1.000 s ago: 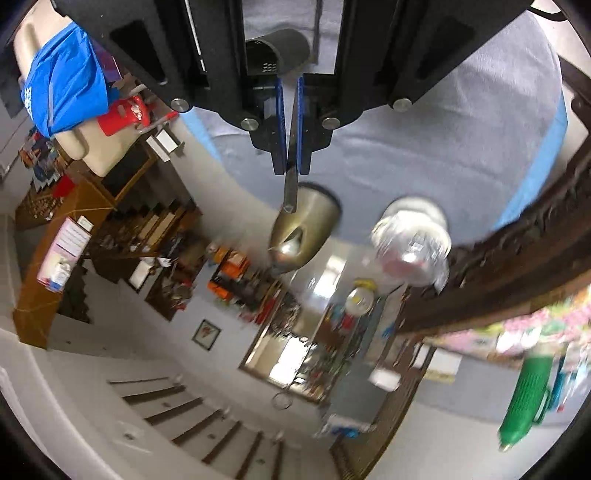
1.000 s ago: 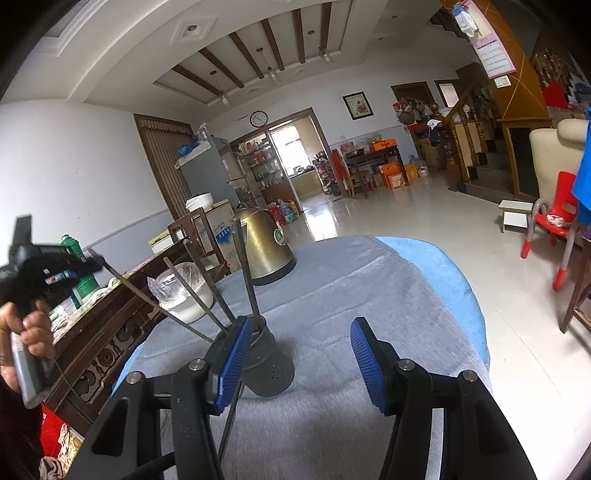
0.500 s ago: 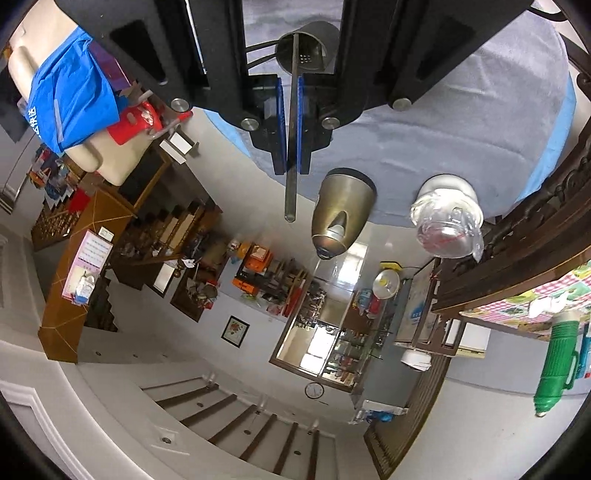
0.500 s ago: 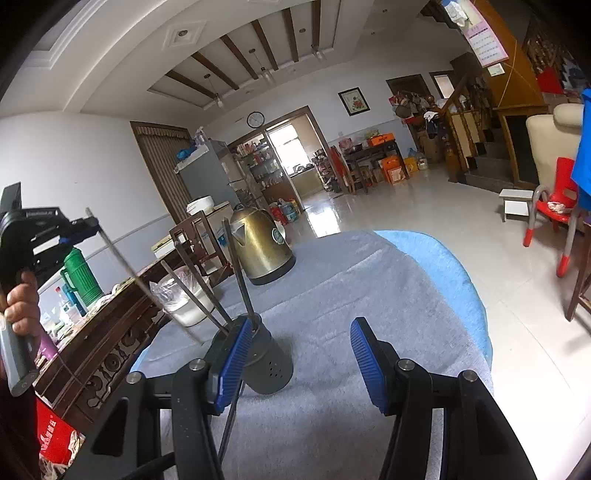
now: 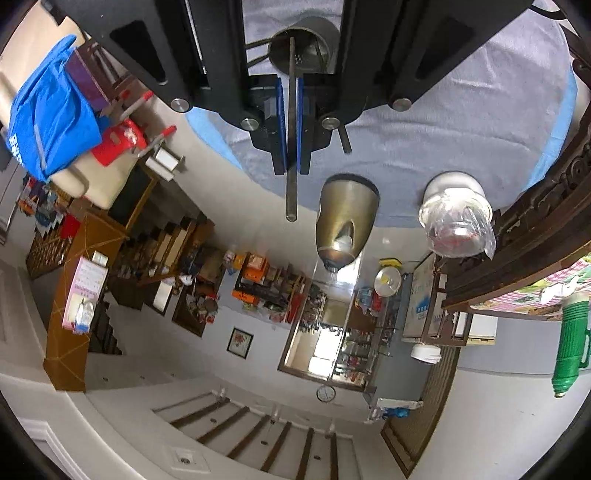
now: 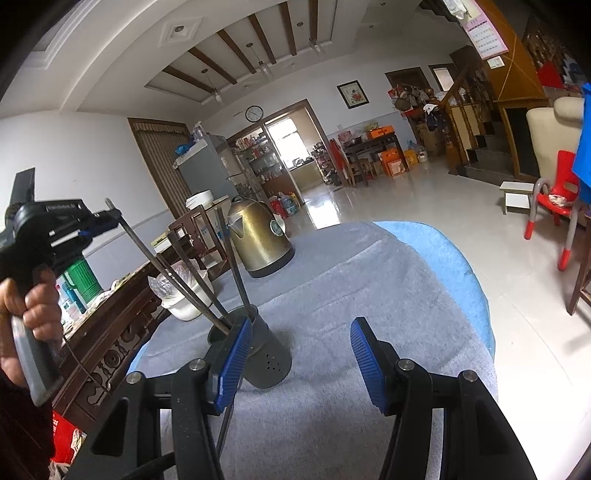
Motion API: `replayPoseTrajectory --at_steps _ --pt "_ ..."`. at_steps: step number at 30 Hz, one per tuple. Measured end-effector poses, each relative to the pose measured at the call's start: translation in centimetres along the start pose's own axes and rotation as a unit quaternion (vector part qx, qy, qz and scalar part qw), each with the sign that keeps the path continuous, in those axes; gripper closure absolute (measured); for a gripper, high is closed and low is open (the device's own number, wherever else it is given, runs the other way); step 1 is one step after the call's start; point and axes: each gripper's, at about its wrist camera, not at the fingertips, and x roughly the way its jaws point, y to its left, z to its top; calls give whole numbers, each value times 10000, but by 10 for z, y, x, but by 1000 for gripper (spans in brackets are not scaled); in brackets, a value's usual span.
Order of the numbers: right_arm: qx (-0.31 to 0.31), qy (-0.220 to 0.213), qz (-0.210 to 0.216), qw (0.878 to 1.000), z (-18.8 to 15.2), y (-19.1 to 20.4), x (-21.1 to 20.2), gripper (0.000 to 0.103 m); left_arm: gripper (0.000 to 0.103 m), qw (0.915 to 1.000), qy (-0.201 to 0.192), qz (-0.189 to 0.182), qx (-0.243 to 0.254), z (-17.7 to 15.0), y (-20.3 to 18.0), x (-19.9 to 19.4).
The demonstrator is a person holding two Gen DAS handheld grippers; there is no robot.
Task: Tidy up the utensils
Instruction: 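Lower the left tool's chopstick into the grey cup and open it, then move both open tools back over the remaining chopsticks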
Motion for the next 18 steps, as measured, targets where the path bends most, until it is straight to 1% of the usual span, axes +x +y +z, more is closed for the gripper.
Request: replayPoseTrajectory --at_steps 5,8,9,10,15,18 --pt "-25 23 13 10000 -1 2 0 43 97 9992 383 -37 89 -8 2 4" --pt "-57 31 33 10000 -1 5 1 43 95 9993 366 -32 104 -10 7 -5" --pt "-76 34 39 10000 -1 7 1 43 92 9994 341 -18 93 -11 11 -9" --pt "-98 44 48 9999 -1 8 1 43 88 9995 313 -6 57 -12 17 -15" --pt "-238 127 161 9995 -5 22 3 43 80 9993 297 143 -186 -23 49 -39" --pt "-382 210 248 9987 -10 34 6 43 79 9980 408 357 -329 -39 75 -51"
